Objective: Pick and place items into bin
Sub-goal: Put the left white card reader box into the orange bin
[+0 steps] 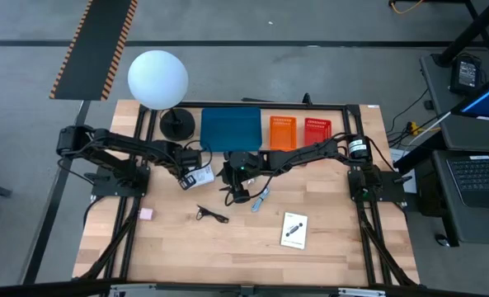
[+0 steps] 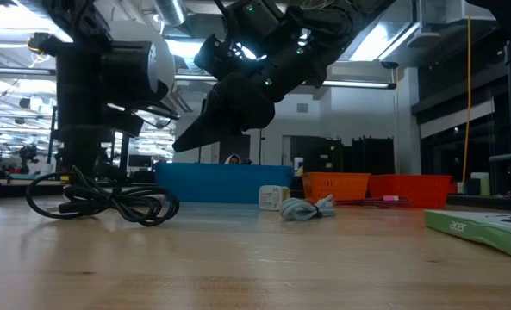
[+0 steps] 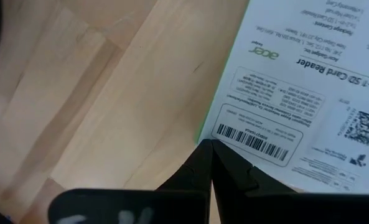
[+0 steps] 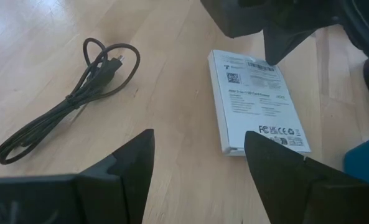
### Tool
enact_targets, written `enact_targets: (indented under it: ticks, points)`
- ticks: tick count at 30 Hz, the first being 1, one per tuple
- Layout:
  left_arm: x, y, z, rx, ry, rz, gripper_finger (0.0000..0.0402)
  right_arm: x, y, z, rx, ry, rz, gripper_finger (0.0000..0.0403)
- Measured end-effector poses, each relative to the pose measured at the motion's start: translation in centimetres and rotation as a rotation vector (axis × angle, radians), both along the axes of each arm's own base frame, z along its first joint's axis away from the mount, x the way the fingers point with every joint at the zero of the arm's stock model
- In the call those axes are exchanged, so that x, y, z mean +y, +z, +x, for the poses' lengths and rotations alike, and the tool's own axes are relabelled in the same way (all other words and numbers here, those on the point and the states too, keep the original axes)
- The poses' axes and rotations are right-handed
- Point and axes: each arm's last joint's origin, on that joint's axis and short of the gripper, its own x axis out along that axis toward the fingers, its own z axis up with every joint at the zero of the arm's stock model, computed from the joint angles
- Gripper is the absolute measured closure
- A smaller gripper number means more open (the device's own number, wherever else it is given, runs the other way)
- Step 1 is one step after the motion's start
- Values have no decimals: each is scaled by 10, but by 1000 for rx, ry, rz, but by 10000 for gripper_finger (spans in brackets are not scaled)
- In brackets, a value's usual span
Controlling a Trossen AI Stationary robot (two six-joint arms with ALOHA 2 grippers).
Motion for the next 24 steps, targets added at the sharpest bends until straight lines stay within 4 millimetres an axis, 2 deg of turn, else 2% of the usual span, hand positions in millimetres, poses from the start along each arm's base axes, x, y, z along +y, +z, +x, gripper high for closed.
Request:
enact_targets:
  ticks: [10,17,24]
  points:
    - [0,-2,1,-13,-13,7,399,0,-4,1,16,-22,20,172]
    - [0,-2,1,-14,-15,2,400,3,-37,6,54,-101,-194,172]
    - [0,-2,1,-12,-23,1,401,3,-33,11,-16,-114,-221,172]
